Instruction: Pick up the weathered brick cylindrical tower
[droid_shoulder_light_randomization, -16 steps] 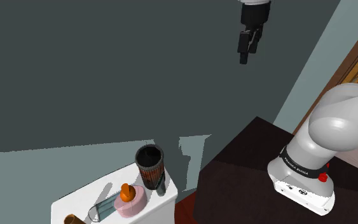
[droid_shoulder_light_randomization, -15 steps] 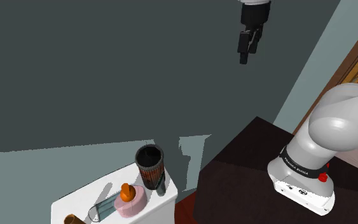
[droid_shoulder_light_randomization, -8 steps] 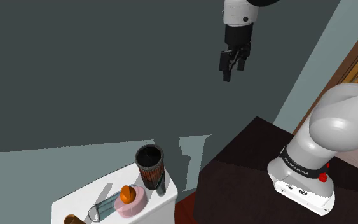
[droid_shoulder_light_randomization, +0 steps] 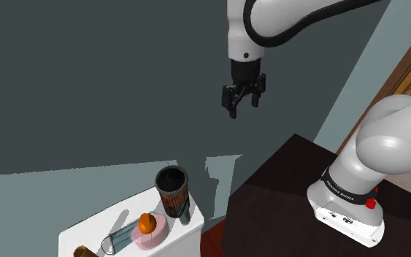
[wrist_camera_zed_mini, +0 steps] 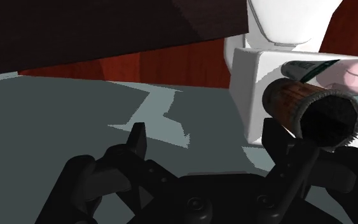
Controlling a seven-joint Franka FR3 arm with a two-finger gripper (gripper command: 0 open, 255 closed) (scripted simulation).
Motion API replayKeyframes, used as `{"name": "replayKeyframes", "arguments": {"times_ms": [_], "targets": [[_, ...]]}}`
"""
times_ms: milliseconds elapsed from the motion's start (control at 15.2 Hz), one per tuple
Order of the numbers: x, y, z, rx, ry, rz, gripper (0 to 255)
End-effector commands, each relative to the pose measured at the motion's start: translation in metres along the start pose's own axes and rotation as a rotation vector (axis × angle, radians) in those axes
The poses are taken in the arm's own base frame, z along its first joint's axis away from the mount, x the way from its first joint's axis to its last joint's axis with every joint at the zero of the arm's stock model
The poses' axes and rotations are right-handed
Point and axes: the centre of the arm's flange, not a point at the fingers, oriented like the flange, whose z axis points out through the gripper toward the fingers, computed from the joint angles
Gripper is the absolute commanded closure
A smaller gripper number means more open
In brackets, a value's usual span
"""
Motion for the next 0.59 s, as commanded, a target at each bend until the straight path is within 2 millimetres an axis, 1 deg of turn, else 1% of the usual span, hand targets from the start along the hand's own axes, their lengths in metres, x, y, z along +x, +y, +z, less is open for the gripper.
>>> {"name": "replayKeyframes", "arguments": {"times_ms": [0,528], "targets": [[0.005,-0.019,0.015,0.012,-0.004,0.046,0],[0.037,-0.098,0.068,0.055,-0.020,0.217,0]]}}
